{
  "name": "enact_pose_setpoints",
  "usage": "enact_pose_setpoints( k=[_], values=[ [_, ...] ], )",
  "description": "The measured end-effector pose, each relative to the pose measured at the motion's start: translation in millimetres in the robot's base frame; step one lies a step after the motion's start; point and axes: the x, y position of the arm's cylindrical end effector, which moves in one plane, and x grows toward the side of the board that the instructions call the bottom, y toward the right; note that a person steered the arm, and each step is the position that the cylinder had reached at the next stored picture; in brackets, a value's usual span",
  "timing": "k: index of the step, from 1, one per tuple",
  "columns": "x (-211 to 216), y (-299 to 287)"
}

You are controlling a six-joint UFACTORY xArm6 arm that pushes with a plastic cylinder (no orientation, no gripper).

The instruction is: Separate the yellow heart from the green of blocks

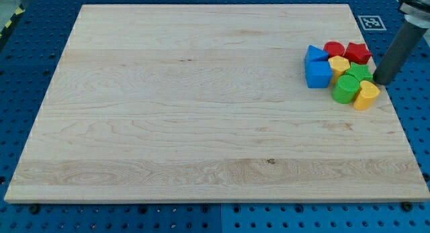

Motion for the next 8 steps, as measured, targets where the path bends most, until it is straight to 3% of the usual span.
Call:
enact_pose_setpoints(
  k=[3,5,6,8],
  values=[
    [57,-8],
    [13,-8],
    [13,-45],
    [79,-36]
  ],
)
